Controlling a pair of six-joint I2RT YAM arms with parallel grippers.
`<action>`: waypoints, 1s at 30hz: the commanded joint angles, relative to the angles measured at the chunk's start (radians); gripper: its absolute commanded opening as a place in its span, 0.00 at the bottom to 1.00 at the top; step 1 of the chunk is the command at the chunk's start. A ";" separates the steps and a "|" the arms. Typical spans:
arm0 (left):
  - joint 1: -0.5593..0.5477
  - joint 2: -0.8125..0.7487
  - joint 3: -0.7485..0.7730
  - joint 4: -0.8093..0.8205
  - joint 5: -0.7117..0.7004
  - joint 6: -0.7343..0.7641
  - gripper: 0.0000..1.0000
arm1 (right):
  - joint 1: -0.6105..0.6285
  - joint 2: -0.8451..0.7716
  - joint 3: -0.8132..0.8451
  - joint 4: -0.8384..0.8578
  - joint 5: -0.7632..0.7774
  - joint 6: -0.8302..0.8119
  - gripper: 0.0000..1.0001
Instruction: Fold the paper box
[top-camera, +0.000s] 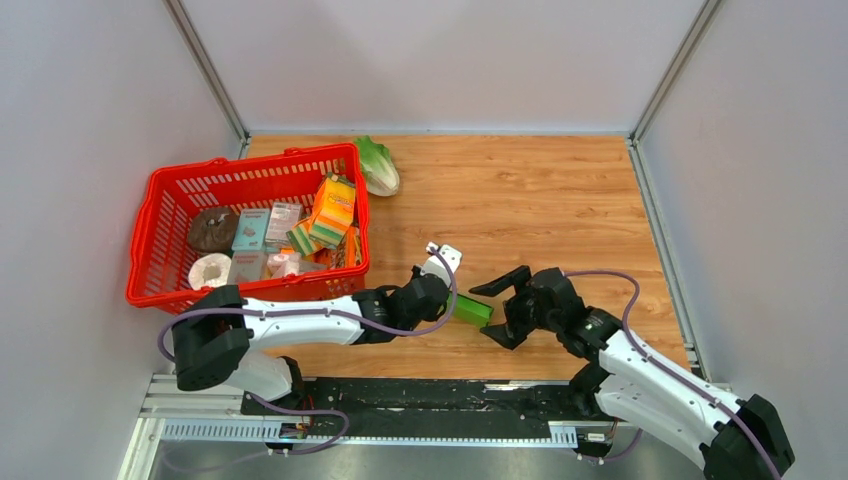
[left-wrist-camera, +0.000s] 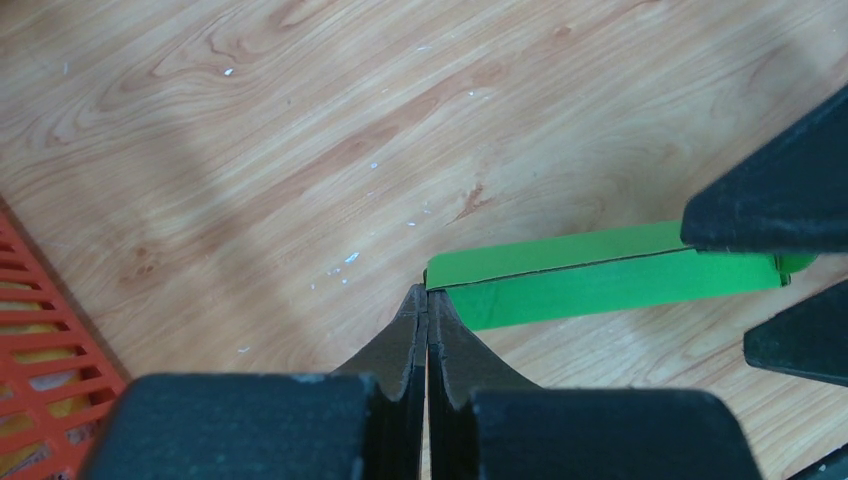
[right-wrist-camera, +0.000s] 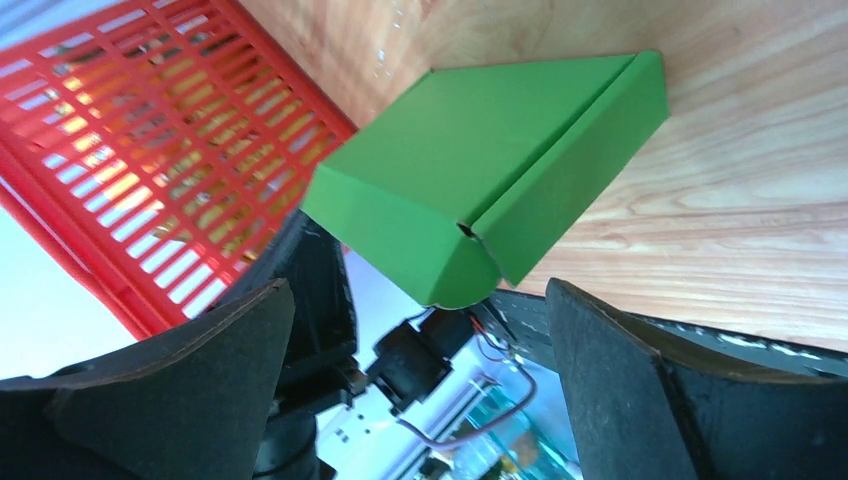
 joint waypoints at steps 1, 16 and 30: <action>-0.023 0.017 0.043 -0.069 -0.057 -0.036 0.00 | -0.004 0.013 -0.017 0.114 0.114 0.115 0.98; -0.031 0.036 0.051 -0.077 -0.058 -0.054 0.00 | -0.004 0.127 -0.024 0.218 0.134 0.103 0.80; -0.031 0.019 0.035 -0.064 -0.006 -0.051 0.23 | -0.004 0.152 -0.026 0.205 0.168 0.074 0.63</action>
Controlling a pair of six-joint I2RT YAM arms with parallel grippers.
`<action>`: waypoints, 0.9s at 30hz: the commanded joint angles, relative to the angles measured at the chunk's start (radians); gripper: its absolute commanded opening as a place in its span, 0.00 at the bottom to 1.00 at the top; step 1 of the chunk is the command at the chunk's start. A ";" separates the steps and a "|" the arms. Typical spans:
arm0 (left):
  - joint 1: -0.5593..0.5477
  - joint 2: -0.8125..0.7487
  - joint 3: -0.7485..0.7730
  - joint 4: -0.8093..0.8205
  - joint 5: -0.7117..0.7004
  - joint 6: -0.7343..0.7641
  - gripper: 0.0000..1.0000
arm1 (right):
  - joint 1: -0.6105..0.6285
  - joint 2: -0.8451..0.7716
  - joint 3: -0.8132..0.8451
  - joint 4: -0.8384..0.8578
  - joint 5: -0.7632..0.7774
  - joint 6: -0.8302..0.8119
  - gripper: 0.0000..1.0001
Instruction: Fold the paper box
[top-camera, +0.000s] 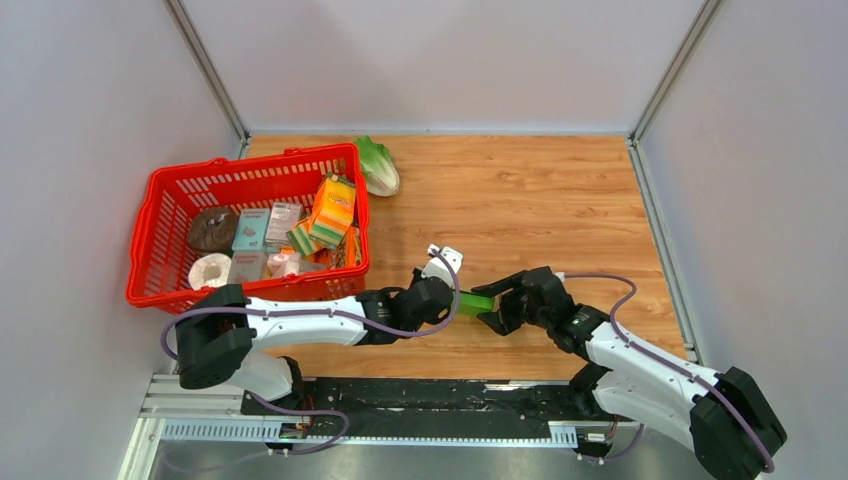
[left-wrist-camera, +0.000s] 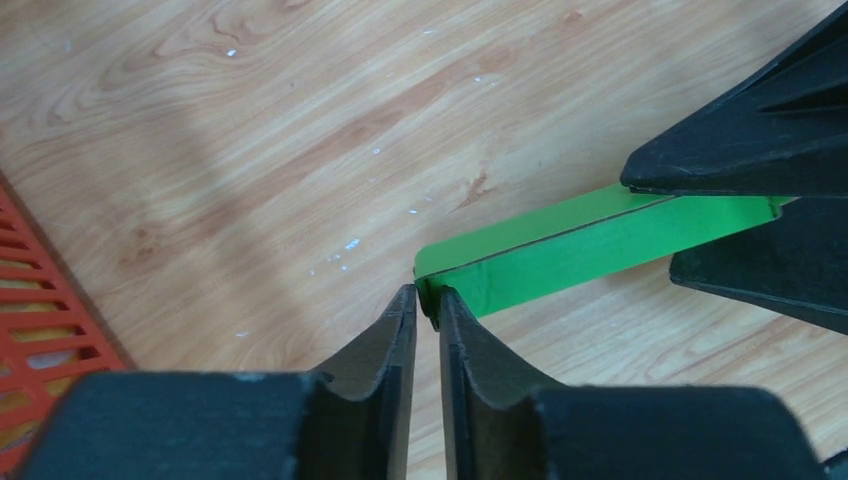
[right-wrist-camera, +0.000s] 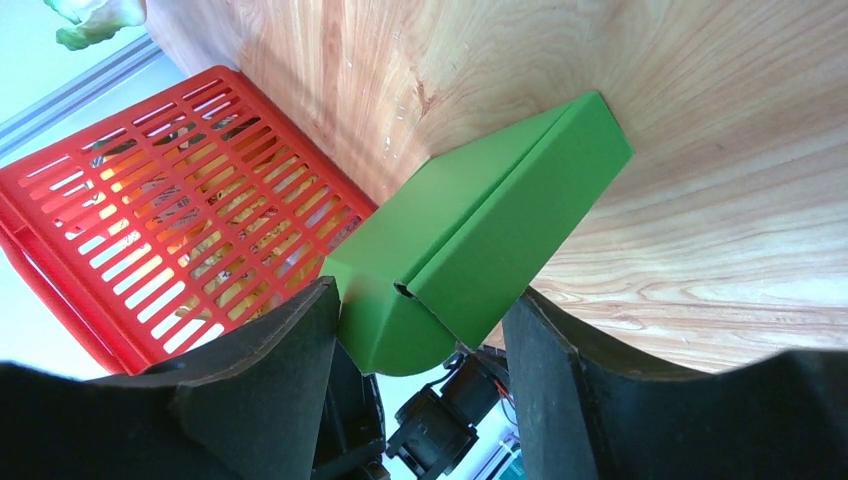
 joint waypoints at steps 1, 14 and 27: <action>-0.007 -0.009 0.002 -0.009 0.049 0.002 0.28 | -0.002 0.009 0.013 0.032 0.049 -0.017 0.62; 0.006 -0.298 -0.024 -0.101 0.190 0.097 0.40 | -0.004 0.063 0.018 0.054 0.057 -0.016 0.54; 0.116 -0.066 0.186 -0.135 0.428 0.162 0.05 | -0.005 0.055 0.007 0.052 0.062 -0.021 0.41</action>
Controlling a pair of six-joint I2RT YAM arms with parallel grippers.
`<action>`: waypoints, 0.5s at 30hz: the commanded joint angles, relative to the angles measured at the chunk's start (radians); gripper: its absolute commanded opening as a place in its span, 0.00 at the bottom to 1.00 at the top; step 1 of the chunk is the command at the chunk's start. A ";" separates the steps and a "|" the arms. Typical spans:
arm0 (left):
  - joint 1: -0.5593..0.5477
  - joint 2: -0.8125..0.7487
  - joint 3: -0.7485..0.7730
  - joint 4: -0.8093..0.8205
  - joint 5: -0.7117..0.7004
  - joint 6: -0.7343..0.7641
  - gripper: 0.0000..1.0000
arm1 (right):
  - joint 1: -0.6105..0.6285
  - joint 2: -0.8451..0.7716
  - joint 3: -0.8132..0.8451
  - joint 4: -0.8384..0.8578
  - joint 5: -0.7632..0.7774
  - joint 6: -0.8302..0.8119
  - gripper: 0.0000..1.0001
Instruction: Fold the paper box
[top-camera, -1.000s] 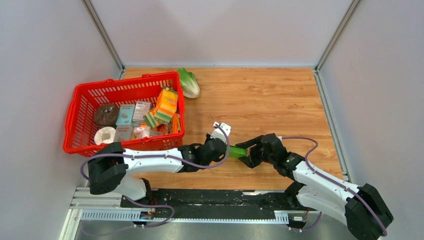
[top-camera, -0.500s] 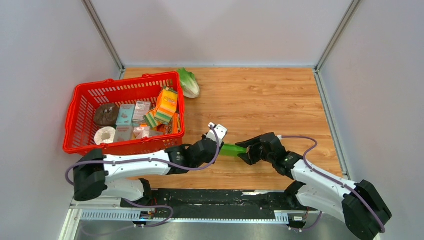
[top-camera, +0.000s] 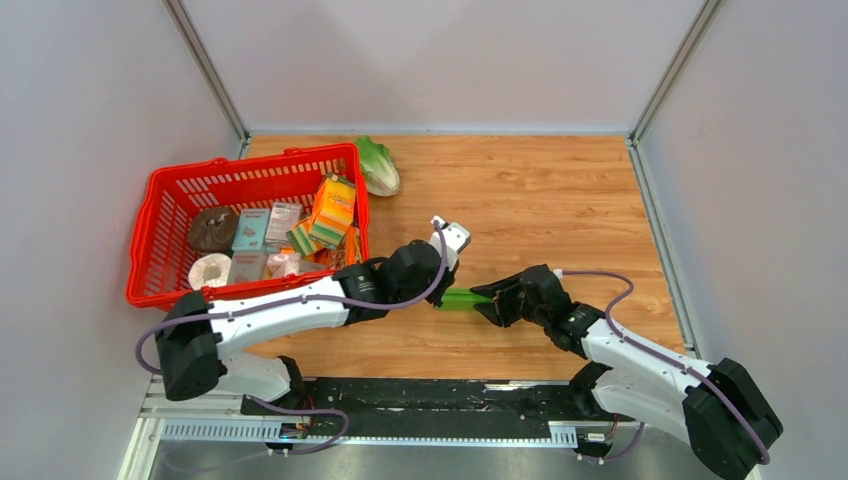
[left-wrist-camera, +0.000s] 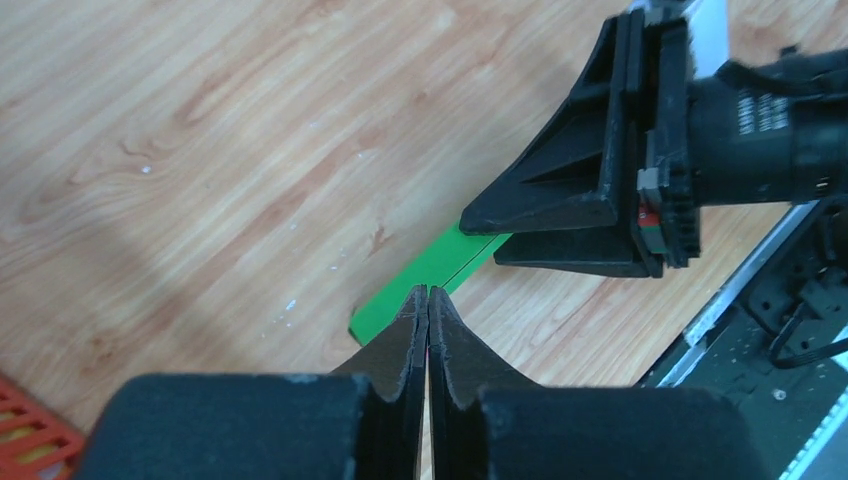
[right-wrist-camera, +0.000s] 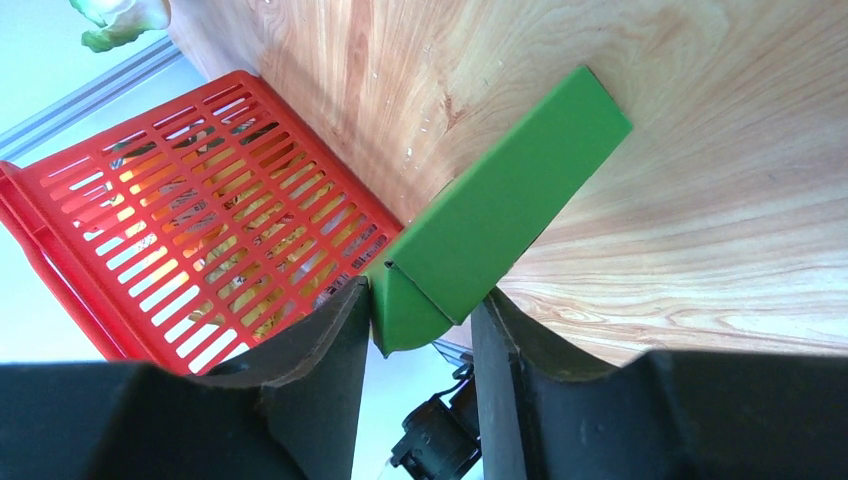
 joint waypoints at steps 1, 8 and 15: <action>0.005 0.098 0.040 -0.011 0.060 0.050 0.05 | -0.005 0.006 0.006 -0.024 0.039 -0.017 0.41; 0.007 0.143 0.003 0.047 0.103 0.031 0.04 | -0.006 0.026 0.011 -0.012 0.028 -0.019 0.43; 0.005 0.166 -0.018 0.074 0.077 0.036 0.04 | -0.006 0.034 0.018 -0.006 0.019 -0.023 0.44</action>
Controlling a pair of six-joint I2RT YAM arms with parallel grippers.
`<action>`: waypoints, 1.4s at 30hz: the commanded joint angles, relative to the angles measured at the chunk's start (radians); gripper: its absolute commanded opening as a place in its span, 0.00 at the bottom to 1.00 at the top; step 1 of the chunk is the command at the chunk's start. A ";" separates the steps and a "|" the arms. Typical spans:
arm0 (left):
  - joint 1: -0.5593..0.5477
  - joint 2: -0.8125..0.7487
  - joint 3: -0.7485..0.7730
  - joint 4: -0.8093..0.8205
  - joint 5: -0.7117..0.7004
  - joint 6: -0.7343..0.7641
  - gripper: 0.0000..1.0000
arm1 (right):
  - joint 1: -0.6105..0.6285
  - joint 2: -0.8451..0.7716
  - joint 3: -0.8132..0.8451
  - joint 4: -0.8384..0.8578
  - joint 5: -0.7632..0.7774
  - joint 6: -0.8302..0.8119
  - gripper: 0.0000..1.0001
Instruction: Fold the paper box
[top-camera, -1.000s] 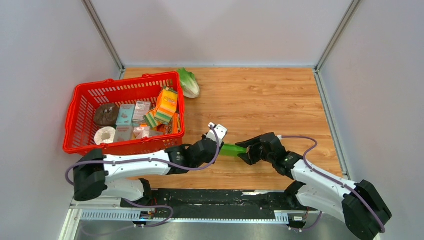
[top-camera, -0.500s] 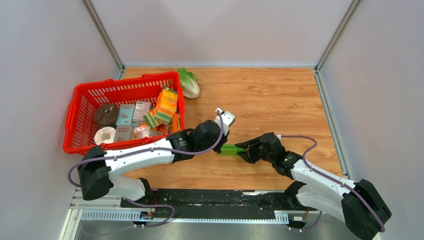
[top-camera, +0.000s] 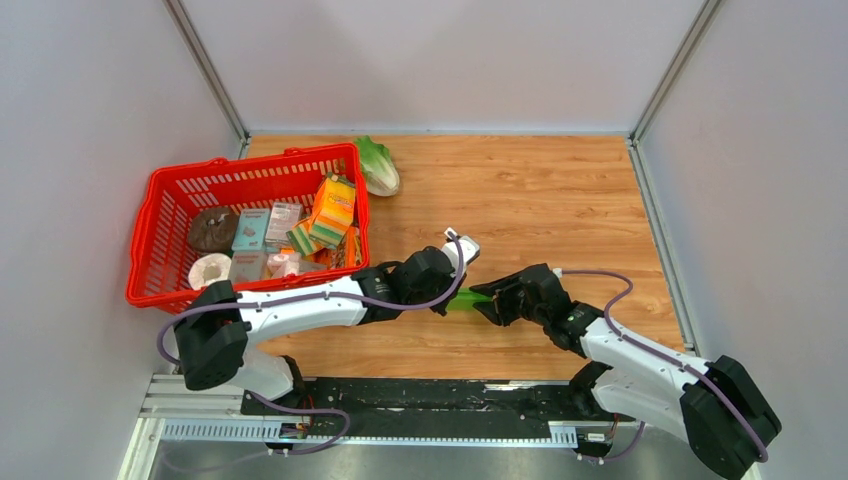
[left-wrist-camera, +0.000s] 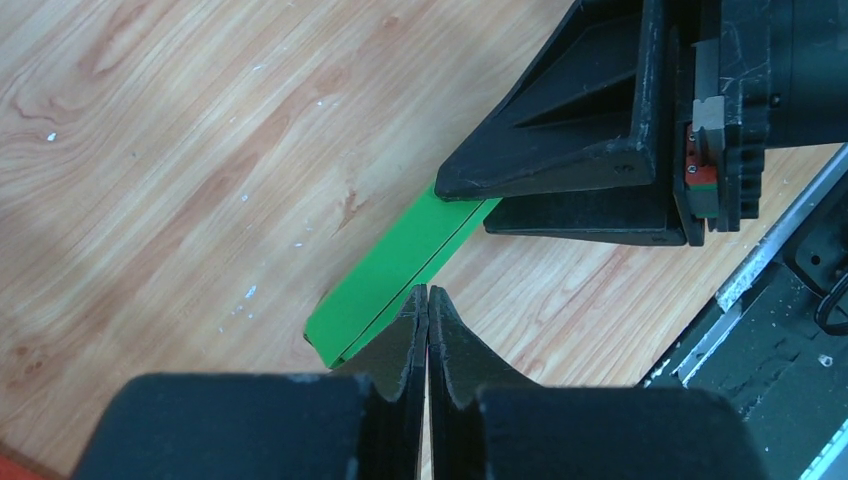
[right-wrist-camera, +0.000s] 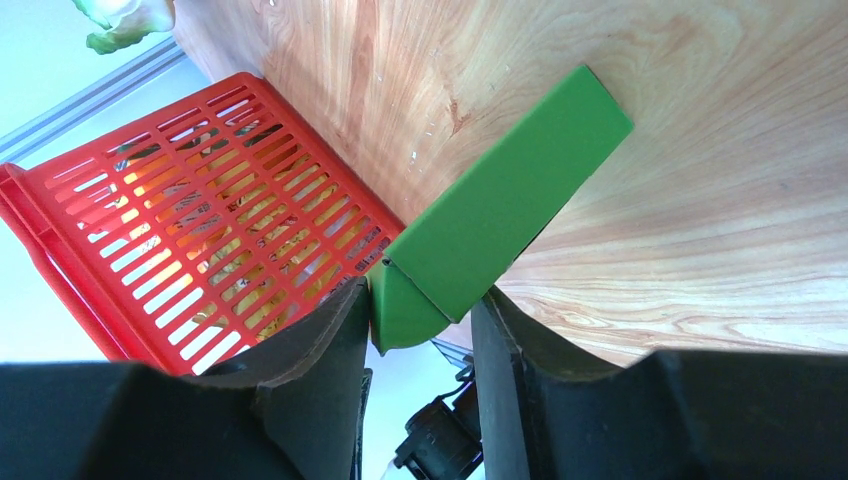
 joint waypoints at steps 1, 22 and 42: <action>0.004 0.025 -0.005 0.047 -0.007 0.015 0.04 | -0.004 0.019 0.017 -0.027 0.020 -0.024 0.44; 0.056 -0.058 0.020 0.010 0.071 0.033 0.20 | -0.007 0.031 0.036 -0.032 0.006 -0.051 0.43; 0.079 0.084 -0.089 0.160 0.134 -0.028 0.09 | -0.009 0.059 0.025 -0.012 -0.004 -0.054 0.45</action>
